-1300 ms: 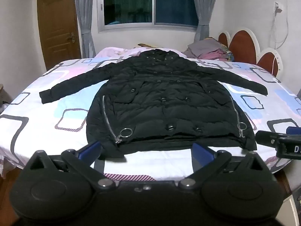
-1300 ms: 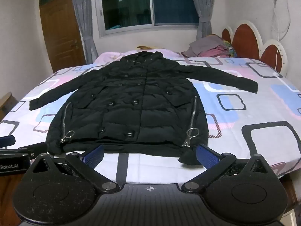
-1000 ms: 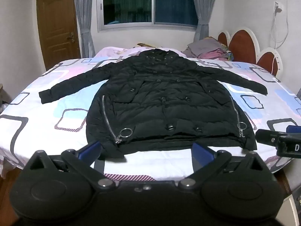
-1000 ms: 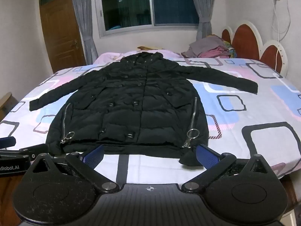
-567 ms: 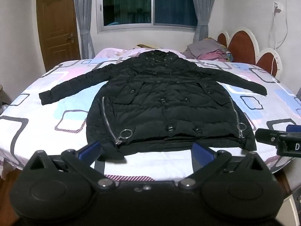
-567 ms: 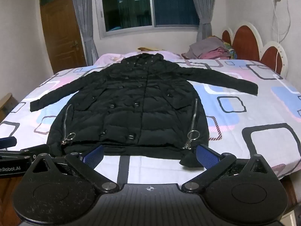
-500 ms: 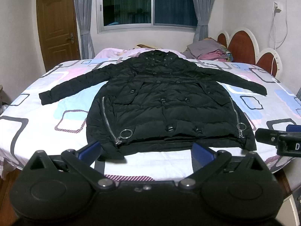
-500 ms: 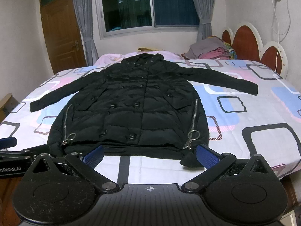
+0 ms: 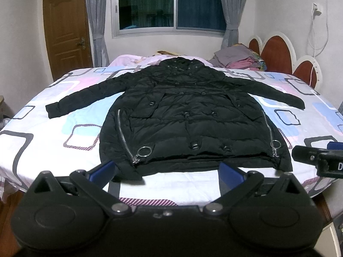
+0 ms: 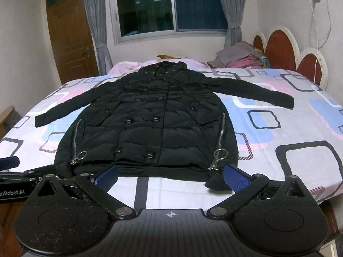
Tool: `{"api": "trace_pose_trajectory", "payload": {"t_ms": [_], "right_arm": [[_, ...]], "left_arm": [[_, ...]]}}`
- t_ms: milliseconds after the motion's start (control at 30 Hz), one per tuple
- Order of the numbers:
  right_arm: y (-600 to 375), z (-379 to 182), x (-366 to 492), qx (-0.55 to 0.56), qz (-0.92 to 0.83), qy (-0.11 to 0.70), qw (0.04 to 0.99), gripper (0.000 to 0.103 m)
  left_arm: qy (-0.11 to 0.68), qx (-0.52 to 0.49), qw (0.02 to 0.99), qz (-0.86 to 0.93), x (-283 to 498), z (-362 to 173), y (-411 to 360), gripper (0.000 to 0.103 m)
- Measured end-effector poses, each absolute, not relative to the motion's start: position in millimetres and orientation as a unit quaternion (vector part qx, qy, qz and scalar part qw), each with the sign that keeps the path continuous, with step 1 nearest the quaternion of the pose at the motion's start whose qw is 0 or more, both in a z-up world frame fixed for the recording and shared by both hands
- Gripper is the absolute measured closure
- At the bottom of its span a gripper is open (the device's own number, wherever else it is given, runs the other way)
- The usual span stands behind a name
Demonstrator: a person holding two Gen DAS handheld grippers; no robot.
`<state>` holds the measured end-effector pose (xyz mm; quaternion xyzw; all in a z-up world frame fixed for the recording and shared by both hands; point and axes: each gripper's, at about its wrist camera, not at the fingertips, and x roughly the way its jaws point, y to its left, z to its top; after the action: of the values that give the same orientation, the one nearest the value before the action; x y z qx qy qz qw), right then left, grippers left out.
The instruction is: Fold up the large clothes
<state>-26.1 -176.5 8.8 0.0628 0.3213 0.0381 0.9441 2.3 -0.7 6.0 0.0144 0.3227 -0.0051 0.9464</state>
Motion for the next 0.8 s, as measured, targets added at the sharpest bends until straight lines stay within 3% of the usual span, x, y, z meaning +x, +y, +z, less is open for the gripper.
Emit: {"api": "trace_pose_trajectory", "payload": {"t_ms": [800], "right_arm": [[-178.2,12.3,-29.9,0.063,0.034,0.320,0.945,0.000]], "left_arm": [[0.320,0.013,0.947,-0.007,-3.9,4.1,-0.1,0.000]]}}
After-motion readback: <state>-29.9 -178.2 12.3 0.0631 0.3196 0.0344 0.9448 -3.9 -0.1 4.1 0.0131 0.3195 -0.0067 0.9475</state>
